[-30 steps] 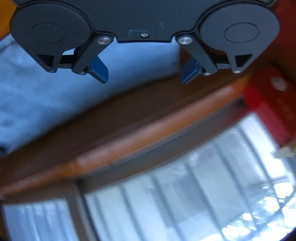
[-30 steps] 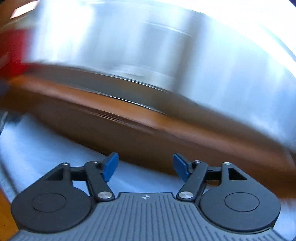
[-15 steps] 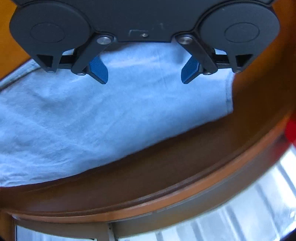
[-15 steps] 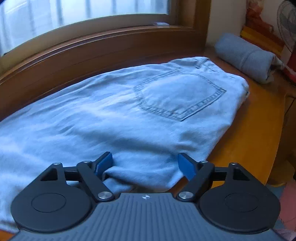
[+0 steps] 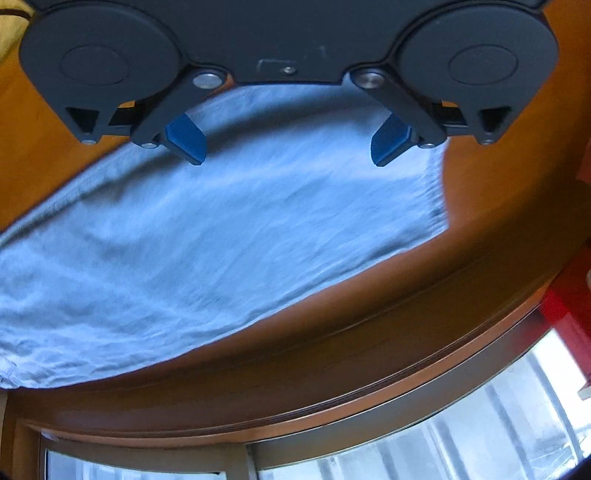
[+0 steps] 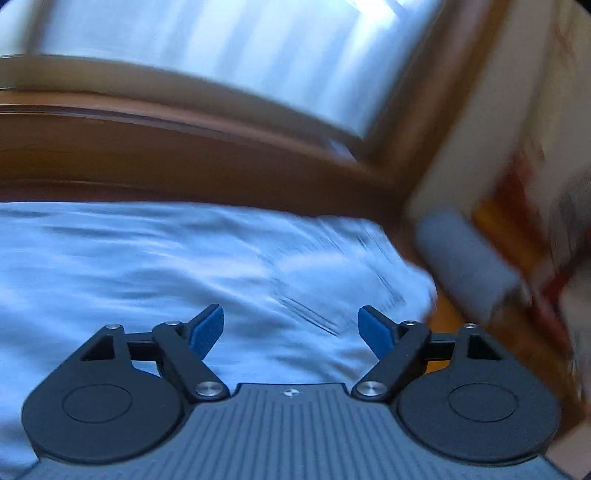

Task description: Fold clothes

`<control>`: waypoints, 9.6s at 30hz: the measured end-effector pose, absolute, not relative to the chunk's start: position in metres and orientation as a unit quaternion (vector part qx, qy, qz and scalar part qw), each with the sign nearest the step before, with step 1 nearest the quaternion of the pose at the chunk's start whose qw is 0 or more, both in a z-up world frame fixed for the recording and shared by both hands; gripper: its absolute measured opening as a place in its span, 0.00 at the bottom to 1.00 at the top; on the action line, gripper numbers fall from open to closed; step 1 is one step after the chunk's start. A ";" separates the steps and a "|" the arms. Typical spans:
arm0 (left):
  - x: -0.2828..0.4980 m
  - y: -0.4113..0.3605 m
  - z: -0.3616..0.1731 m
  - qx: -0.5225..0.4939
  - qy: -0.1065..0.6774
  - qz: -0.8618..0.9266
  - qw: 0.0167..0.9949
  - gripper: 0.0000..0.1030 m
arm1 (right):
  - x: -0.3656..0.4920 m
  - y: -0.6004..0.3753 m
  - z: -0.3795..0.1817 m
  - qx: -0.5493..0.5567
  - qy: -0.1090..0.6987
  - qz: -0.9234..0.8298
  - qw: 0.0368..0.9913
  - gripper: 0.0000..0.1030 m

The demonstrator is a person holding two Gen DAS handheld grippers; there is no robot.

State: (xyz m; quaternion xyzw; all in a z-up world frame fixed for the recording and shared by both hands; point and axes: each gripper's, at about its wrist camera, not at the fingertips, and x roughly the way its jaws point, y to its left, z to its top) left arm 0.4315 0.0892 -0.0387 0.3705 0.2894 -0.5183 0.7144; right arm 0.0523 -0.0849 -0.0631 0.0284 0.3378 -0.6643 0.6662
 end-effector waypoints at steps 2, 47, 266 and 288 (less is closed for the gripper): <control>0.439 0.100 -0.042 0.369 0.292 -0.519 0.713 0.93 | 0.086 -0.049 -0.057 0.006 0.346 -0.622 0.702 0.82; 0.590 0.188 -0.070 0.316 0.330 -0.554 0.696 0.94 | 0.364 0.052 -0.055 0.187 0.265 -0.408 0.853 0.58; 0.104 -0.105 -0.042 0.347 0.375 -0.570 0.643 1.00 | -0.211 -0.322 -0.063 0.078 0.257 -0.543 0.796 0.56; 0.147 -0.084 -0.068 0.325 0.423 -0.478 0.698 1.00 | -0.143 -0.310 -0.092 0.176 0.231 -0.522 0.802 0.77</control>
